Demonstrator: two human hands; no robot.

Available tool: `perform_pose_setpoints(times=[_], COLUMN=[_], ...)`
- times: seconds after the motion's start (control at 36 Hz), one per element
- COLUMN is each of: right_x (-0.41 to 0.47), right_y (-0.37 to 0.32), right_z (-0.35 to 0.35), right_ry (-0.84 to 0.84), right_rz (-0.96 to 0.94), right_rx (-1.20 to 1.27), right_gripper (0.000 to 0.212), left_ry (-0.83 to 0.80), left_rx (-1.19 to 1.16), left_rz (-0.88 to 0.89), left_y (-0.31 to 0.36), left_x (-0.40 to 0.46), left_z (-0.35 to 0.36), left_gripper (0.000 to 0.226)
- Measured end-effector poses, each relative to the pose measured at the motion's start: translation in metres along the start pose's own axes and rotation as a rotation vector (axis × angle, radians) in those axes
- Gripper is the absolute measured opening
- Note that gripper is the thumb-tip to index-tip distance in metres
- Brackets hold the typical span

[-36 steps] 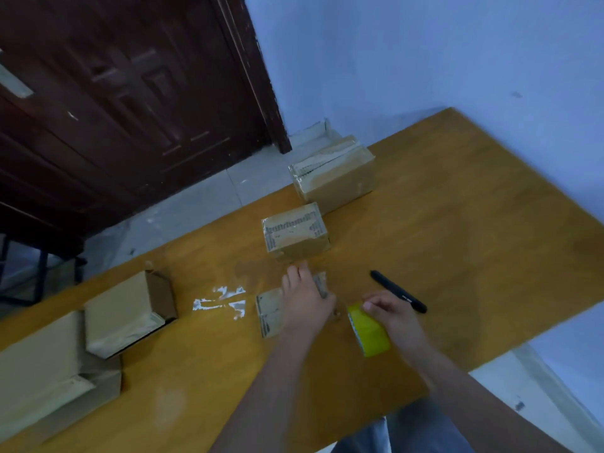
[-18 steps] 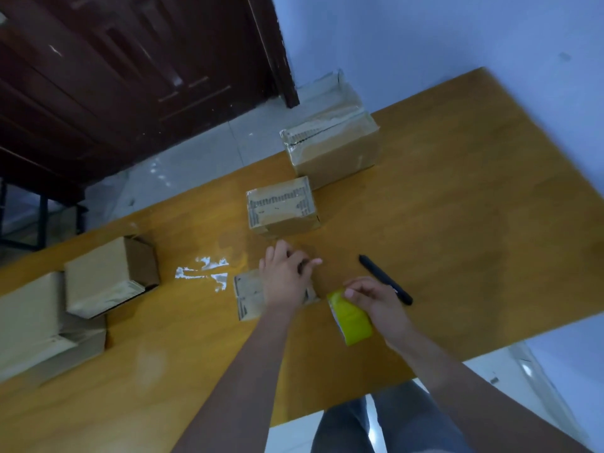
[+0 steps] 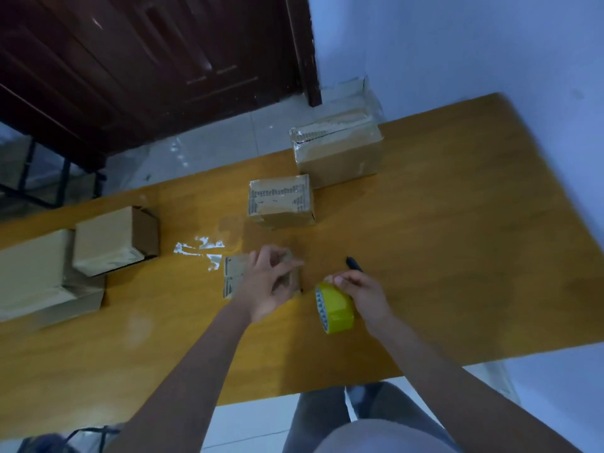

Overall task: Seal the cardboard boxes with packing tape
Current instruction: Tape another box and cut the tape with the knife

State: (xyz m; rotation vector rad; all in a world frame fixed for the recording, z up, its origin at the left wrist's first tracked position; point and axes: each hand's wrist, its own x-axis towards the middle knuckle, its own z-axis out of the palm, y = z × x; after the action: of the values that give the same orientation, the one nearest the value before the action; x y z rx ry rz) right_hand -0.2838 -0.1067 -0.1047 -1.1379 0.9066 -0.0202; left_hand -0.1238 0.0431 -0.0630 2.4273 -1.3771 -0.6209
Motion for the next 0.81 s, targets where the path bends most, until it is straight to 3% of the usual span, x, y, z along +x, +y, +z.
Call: perform_pose_setpoints(times=[0.08, 0.19, 0.39, 0.5, 0.58, 0.81], right_x=[0.001, -0.003, -0.009, -0.010, -0.015, -0.017], right_y=[-0.007, -0.011, -0.010, -0.008, -0.010, -0.021], right_z=[0.000, 0.000, -0.004, -0.007, -0.010, -0.023], right_ry=[-0.014, -0.026, -0.016, 0.013, 0.019, 0.048], right_rz=[0.010, 0.021, 0.025, -0.005, -0.006, -0.072], right_rx=[0.014, 0.011, -0.015, -0.073, -0.096, -0.150], right_gripper=[0.018, 0.016, 0.011, 0.006, 0.010, 0.005], left_ry=[-0.052, 0.123, 0.364, 0.397, 0.405, 0.387], left_rx=[0.052, 0.188, 0.166, 0.091, 0.032, -0.204], left_rz=[0.025, 0.071, -0.069, -0.231, -0.327, -0.043], left_y=[-0.002, -0.003, 0.018, 0.034, 0.041, 0.020], left_x=[-0.012, -0.015, -0.008, 0.000, 0.006, -0.013], left_z=[0.003, 0.021, 0.048, 0.058, 0.056, 0.032], left_gripper=[0.042, 0.008, 0.007, 0.037, 0.040, 0.038])
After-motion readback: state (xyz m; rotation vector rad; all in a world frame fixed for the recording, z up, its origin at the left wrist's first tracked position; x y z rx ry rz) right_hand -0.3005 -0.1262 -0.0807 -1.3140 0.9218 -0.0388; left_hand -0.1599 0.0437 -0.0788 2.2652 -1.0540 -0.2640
